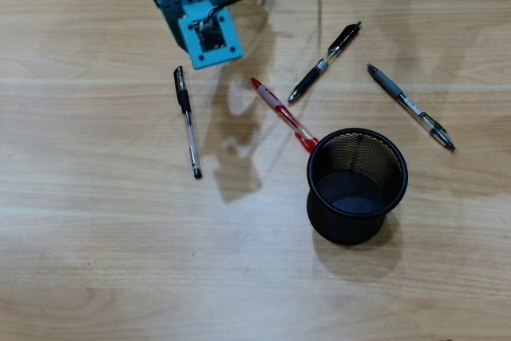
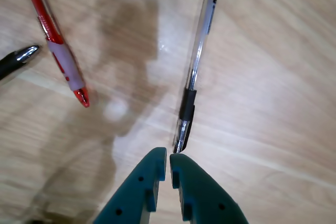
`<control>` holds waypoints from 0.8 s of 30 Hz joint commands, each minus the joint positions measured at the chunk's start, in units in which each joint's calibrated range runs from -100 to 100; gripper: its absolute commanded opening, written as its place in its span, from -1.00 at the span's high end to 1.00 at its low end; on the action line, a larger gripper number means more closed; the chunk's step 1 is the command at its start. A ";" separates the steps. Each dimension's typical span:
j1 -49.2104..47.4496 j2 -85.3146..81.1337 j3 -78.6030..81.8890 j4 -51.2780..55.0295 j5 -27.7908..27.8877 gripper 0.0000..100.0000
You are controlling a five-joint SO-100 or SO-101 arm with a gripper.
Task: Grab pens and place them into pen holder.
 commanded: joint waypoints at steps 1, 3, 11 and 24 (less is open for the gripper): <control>1.42 7.01 -9.99 3.86 0.13 0.96; 1.60 11.60 -14.97 6.60 0.08 0.96; 1.33 22.04 -22.66 10.06 -2.18 0.93; 0.69 28.75 -23.56 7.87 -5.58 0.66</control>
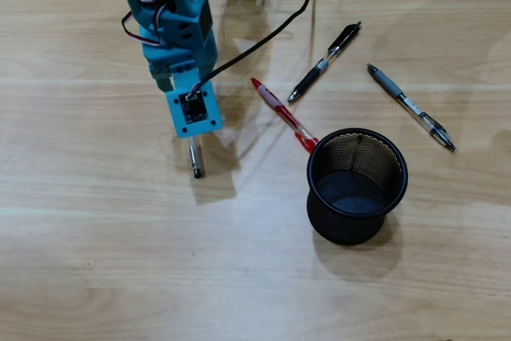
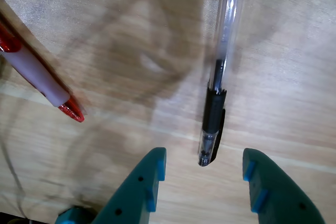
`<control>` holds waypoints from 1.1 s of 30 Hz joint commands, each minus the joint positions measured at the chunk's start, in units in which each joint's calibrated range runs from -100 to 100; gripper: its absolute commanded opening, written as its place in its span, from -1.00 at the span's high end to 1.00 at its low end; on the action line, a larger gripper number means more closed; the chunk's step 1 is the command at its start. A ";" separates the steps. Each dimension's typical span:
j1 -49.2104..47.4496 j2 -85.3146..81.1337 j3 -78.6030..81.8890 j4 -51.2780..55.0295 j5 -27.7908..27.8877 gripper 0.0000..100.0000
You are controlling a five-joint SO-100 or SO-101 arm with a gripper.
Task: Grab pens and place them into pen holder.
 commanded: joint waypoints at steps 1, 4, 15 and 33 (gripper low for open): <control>-0.36 1.14 -3.78 -2.17 -0.27 0.65; -1.00 3.77 -5.77 -3.90 -0.27 0.65; -1.09 12.77 -13.11 -5.82 -0.22 0.65; -1.00 20.84 -14.55 -5.91 0.15 0.95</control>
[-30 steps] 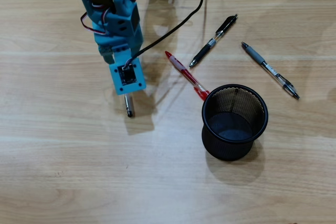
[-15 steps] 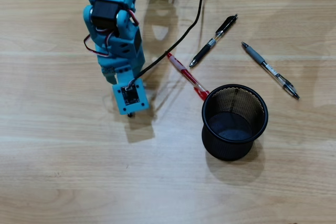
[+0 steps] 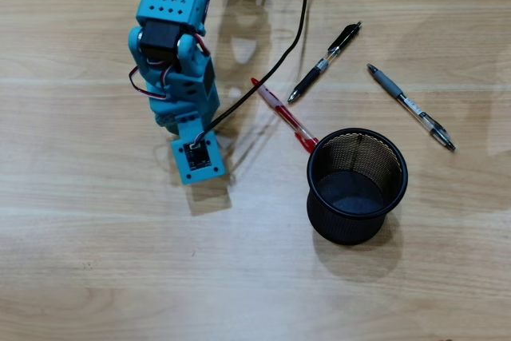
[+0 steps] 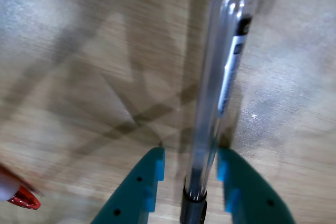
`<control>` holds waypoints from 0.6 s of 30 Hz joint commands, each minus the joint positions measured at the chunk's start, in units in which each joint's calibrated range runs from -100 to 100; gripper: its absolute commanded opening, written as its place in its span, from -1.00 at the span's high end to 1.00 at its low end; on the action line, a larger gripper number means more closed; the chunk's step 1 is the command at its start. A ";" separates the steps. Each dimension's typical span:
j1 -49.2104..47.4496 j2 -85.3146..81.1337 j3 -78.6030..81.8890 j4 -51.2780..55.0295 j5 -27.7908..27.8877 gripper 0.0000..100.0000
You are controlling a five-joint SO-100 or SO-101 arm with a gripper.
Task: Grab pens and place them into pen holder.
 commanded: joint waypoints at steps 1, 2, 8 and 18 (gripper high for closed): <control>-0.33 -0.31 0.00 -0.56 0.20 0.97; -0.24 -0.31 0.00 -0.56 0.20 0.95; -0.24 -0.65 -0.09 -0.56 0.25 0.96; -0.42 -17.47 -0.27 0.45 0.25 0.95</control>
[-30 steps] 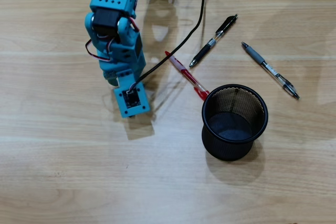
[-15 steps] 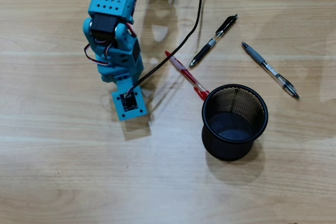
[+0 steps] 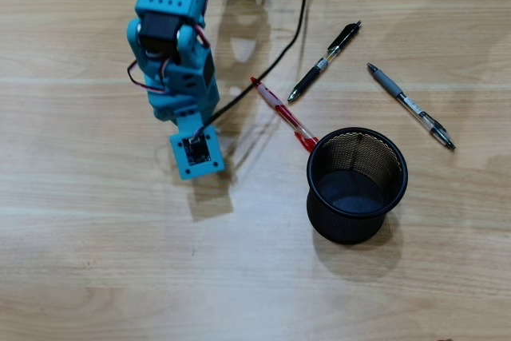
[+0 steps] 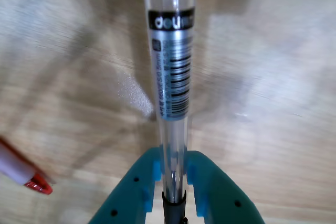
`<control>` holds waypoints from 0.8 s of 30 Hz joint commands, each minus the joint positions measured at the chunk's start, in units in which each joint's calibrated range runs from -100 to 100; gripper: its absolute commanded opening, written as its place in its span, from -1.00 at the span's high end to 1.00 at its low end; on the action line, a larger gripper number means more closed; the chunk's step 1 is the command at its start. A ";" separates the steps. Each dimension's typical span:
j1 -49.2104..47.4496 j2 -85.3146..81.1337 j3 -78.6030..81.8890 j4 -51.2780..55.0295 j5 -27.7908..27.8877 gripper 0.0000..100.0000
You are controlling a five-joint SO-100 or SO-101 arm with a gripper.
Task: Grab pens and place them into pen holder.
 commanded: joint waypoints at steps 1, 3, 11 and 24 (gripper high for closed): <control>0.15 -11.86 -0.89 0.36 0.20 0.95; -0.21 -16.45 -0.80 0.36 0.20 0.95; -1.04 -33.09 -0.80 4.83 -0.22 0.95; -7.07 -46.09 -1.34 7.74 -3.47 0.95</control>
